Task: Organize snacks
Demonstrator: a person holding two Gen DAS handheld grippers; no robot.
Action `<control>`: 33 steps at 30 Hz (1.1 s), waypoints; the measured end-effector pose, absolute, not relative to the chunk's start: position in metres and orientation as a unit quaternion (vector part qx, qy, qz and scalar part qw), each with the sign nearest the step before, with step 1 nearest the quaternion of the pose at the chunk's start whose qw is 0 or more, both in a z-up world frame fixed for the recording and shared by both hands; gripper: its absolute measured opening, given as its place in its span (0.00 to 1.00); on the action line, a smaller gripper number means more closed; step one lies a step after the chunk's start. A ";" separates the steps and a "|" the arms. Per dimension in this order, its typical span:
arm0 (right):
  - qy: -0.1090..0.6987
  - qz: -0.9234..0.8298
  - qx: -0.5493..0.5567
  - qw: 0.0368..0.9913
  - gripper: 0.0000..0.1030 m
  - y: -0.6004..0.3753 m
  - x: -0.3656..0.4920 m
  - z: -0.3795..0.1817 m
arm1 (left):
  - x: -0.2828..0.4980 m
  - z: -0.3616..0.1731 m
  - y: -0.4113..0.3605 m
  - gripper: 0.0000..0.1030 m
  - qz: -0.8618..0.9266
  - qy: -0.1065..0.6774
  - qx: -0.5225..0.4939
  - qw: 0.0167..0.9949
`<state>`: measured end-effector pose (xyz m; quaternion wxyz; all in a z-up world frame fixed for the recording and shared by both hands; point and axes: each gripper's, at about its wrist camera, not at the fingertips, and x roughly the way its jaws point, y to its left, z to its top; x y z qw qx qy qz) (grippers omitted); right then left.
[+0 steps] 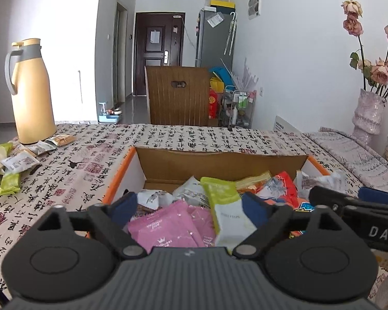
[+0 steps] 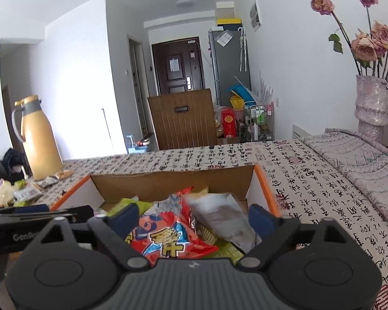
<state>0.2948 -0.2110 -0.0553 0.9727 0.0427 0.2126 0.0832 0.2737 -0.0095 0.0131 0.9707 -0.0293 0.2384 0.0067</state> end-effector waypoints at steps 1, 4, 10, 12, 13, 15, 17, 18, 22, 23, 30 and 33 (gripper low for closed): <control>0.211 0.081 0.047 0.973 0.95 -0.212 0.294 -0.055 | 0.273 0.014 -0.009 0.95 0.011 0.236 -0.030 0.971; 0.207 0.077 0.060 0.974 0.97 -0.217 0.293 -0.052 | 0.271 0.018 -0.008 0.99 0.013 0.229 -0.032 0.973; 0.192 0.067 0.066 0.977 1.00 -0.220 0.284 -0.042 | 0.253 0.033 -0.008 1.00 0.016 0.205 -0.026 0.978; 0.190 0.067 0.065 0.977 1.00 -0.220 0.280 -0.038 | 0.245 0.037 -0.008 1.00 0.018 0.201 -0.023 0.979; 0.189 0.068 0.064 0.978 1.00 -0.219 0.276 -0.036 | 0.241 0.038 -0.008 1.00 0.019 0.200 -0.022 0.979; 0.189 0.071 0.062 0.978 1.00 -0.219 0.269 -0.034 | 0.232 0.040 -0.006 1.00 0.020 0.201 -0.022 0.979; 0.189 0.074 0.064 0.977 1.00 -0.218 0.260 -0.032 | 0.221 0.041 -0.005 1.00 0.022 0.201 -0.024 0.979; 0.191 0.075 0.064 0.977 1.00 -0.218 0.256 -0.031 | 0.216 0.042 -0.004 1.00 0.025 0.201 -0.025 0.979; 0.194 0.083 0.056 0.976 1.00 -0.216 0.235 -0.029 | 0.191 0.045 -0.001 1.00 0.030 0.196 -0.026 0.980; 0.194 0.084 0.054 0.976 1.00 -0.215 0.228 -0.029 | 0.185 0.046 -0.001 1.00 0.030 0.195 -0.025 0.980; 0.199 0.090 0.046 0.975 1.00 -0.215 0.183 -0.030 | 0.140 0.043 0.000 1.00 0.027 0.196 -0.022 0.980; 0.202 0.091 0.045 0.974 1.00 -0.217 0.162 -0.034 | 0.120 0.038 0.000 1.00 0.023 0.198 -0.022 0.980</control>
